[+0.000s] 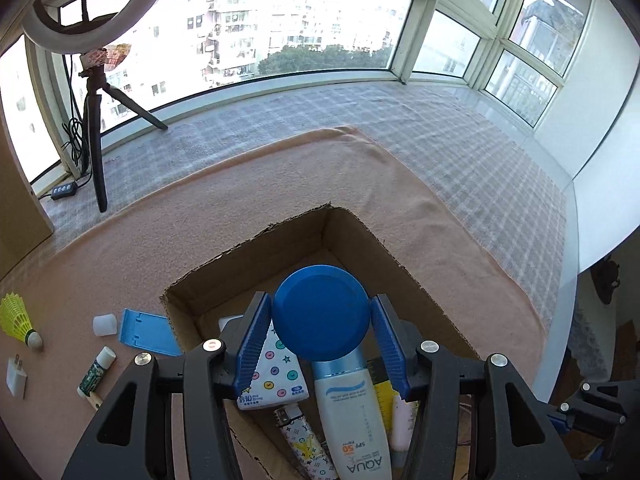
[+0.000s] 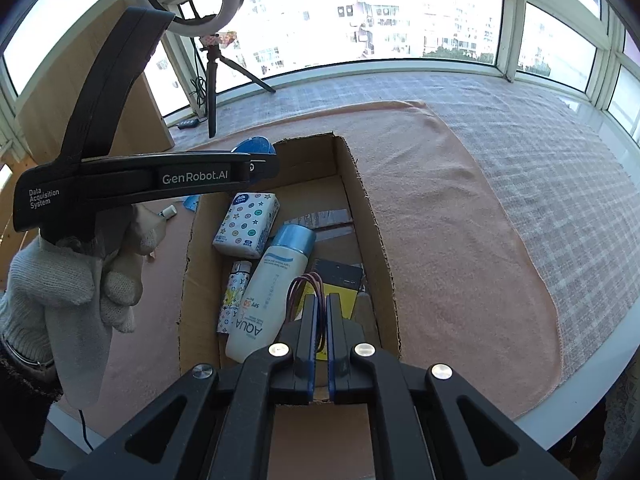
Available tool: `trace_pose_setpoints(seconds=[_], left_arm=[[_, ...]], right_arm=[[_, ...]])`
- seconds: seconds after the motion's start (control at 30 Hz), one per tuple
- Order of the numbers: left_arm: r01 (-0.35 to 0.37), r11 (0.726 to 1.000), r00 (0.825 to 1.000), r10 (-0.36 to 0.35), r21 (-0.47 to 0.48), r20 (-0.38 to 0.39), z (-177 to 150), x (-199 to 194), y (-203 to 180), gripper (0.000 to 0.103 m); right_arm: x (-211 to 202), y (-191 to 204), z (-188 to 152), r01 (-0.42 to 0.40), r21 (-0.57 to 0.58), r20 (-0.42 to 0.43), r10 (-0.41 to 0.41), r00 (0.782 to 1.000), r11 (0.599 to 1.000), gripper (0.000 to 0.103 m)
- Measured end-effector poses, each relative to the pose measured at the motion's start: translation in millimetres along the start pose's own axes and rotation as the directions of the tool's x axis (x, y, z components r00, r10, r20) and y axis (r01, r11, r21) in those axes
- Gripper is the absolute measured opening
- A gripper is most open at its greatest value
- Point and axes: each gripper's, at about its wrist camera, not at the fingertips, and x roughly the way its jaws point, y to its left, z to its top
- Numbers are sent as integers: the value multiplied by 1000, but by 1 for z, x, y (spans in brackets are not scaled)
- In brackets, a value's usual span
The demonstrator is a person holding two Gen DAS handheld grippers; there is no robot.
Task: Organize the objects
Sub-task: 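Open both tools to drop the lid and rubber band into the box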
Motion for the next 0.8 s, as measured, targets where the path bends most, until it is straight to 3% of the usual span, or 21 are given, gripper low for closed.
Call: trace_pose_setpoints(seconds=[0.03, 0.07, 0.1, 0.5, 0.8], left_arm=[[1, 1000, 1000, -1, -2, 2, 1, 0, -1, 68], [-1, 1000, 1000, 1, -5, 8, 1, -1, 0, 70], [-7, 1000, 1000, 7, -4, 10, 0, -2, 0, 70], [-55, 997, 998, 55, -48, 5, -13, -15, 31, 71], [-139, 985, 990, 137, -105, -23, -23, -24, 88, 70]], right_arm=[[-1, 0, -1, -7, 2, 3, 7, 1000, 1000, 30], [-2, 0, -2, -6, 4, 15, 6, 1000, 1000, 48], [-4, 0, -3, -2, 3, 29, 2, 1000, 1000, 55], [-2, 9, -1, -26, -7, 31, 26, 999, 1000, 55], [-1, 21, -2, -57, -8, 28, 57, 998, 998, 55]])
